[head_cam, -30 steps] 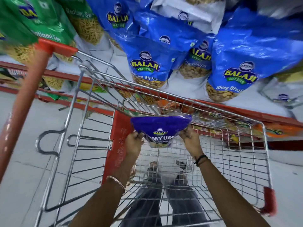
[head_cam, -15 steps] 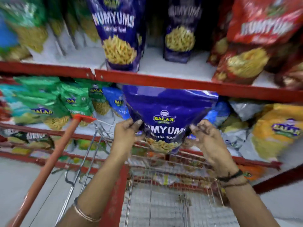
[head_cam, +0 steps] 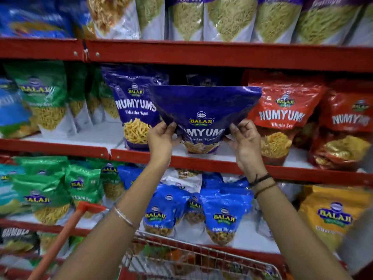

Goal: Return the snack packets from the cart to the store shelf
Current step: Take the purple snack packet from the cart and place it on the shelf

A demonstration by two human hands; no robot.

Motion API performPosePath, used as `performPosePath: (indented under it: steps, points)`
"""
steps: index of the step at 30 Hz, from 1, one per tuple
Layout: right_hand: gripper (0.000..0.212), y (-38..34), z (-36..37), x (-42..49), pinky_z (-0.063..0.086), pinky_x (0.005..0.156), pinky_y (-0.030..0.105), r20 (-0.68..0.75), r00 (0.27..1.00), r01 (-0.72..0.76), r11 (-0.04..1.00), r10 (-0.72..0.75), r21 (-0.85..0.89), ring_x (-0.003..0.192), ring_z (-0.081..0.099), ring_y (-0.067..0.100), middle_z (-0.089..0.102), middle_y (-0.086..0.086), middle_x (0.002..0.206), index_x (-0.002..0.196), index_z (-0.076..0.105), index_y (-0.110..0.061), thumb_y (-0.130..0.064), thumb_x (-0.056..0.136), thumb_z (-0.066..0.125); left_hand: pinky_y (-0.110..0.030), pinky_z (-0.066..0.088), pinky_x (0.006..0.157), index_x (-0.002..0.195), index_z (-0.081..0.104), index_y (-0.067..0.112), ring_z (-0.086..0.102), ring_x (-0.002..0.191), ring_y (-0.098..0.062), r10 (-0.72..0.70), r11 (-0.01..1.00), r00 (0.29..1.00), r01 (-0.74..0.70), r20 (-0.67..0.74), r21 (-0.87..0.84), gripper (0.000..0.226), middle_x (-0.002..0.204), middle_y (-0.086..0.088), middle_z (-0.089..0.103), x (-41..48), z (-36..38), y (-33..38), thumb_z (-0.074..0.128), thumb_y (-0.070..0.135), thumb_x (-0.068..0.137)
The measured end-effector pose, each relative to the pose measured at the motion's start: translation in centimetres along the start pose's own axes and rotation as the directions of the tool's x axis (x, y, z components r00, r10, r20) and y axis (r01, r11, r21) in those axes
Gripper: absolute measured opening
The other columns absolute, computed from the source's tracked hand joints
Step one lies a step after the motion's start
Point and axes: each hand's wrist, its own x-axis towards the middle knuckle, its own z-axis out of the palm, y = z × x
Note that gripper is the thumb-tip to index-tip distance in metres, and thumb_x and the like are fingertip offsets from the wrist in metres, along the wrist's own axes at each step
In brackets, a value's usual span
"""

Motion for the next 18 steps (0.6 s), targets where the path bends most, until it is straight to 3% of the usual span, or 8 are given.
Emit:
performPosePath:
  steps: [4, 6, 9, 12, 15, 16, 18]
  points:
    - [0.024, 3.2, 0.4, 4.7, 0.05, 0.052, 0.025, -0.166, 0.982, -0.088, 0.996, 0.085, -0.007, 0.063, 0.052, 0.005, 0.055, -0.002, 0.072, 0.073, 0.044, -0.02, -0.003, 0.088, 0.051, -0.028, 0.059, 0.056, 0.073, 0.055, 0.011, 0.055, 0.083, -0.022, -0.076, 0.993, 0.995, 0.081, -0.067, 0.083, 0.017, 0.079, -0.008, 0.06, 4.9, 1.7, -2.5, 0.051, 0.009, 0.089]
    - [0.024, 4.3, 0.7, 6.5, 0.05, 0.053, 0.026, -0.229, 0.964, -0.127, 0.991, 0.135, 0.05, 0.067, 0.05, 0.008, 0.056, -0.003, 0.071, 0.074, 0.043, -0.02, -0.003, 0.089, 0.049, -0.03, 0.059, 0.054, 0.067, 0.052, 0.012, 0.054, 0.079, -0.019, -0.063, 0.977, 0.991, 0.086, -0.121, 0.197, 0.021, 0.078, -0.008, 0.058, 7.2, 2.5, -3.4, 0.055, 0.013, 0.088]
    - [0.024, 5.1, 1.1, 8.6, 0.042, 0.059, 0.03, -0.298, 0.94, -0.16, 0.986, 0.165, 0.042, 0.067, 0.047, 0.009, 0.05, -0.001, 0.074, 0.073, 0.043, -0.021, -0.006, 0.09, 0.049, -0.045, 0.058, 0.071, 0.056, 0.051, 0.014, 0.061, 0.075, -0.023, -0.031, 0.937, 0.988, 0.08, -0.149, 0.339, 0.031, 0.071, -0.015, 0.062, 10.3, 3.0, -4.4, 0.06, 0.035, 0.077]
    - [0.023, 6.1, 1.5, 10.6, 0.038, 0.059, 0.029, -0.365, 0.919, -0.173, 0.985, 0.152, -0.023, 0.058, 0.04, 0.008, 0.045, -0.004, 0.065, 0.069, 0.046, -0.021, -0.014, 0.091, 0.051, -0.054, 0.057, 0.077, 0.068, 0.061, 0.026, 0.067, 0.087, -0.035, -0.062, 0.899, 0.991, 0.108, -0.121, 0.424, 0.032, 0.086, -0.015, 0.073, 13.6, 2.9, -6.4, 0.052, 0.056, 0.066]
    - [0.016, 7.1, 0.9, 11.8, 0.044, 0.076, 0.034, -0.371, 0.919, -0.186, 0.977, 0.135, -0.105, 0.066, 0.047, 0.007, 0.052, -0.006, 0.071, 0.076, 0.056, -0.024, -0.027, 0.091, 0.051, -0.057, 0.054, 0.084, 0.068, 0.058, 0.033, 0.065, 0.092, -0.036, -0.098, 0.896, 0.994, 0.113, -0.057, 0.429, 0.036, 0.096, -0.016, 0.07, 14.3, 3.3, -7.0, 0.044, 0.065, 0.066]
    - [0.016, 7.4, 0.5, 11.8, 0.044, 0.081, 0.033, -0.347, 0.926, -0.206, 0.97, 0.152, -0.125, 0.074, 0.051, 0.008, 0.057, -0.005, 0.08, 0.084, 0.058, -0.024, -0.036, 0.09, 0.05, -0.055, 0.052, 0.089, 0.074, 0.057, 0.034, 0.062, 0.098, -0.035, -0.112, 0.897, 0.993, 0.116, -0.034, 0.427, 0.038, 0.102, -0.014, 0.067, 13.7, 3.4, -6.6, 0.041, 0.068, 0.068]
    - [0.05, 8.4, -0.6, 11.2, 0.042, 0.099, 0.04, -0.273, 0.93, -0.304, 0.933, 0.247, -0.192, 0.107, 0.055, 0.017, 0.061, 0.0, 0.118, 0.113, 0.056, -0.024, -0.061, 0.082, 0.044, -0.051, 0.045, 0.099, 0.104, 0.053, 0.032, 0.055, 0.11, -0.031, -0.176, 0.892, 0.984, 0.162, -0.006, 0.423, 0.056, 0.116, -0.008, 0.06, 12.3, 2.9, -6.6, 0.034, 0.074, 0.073]
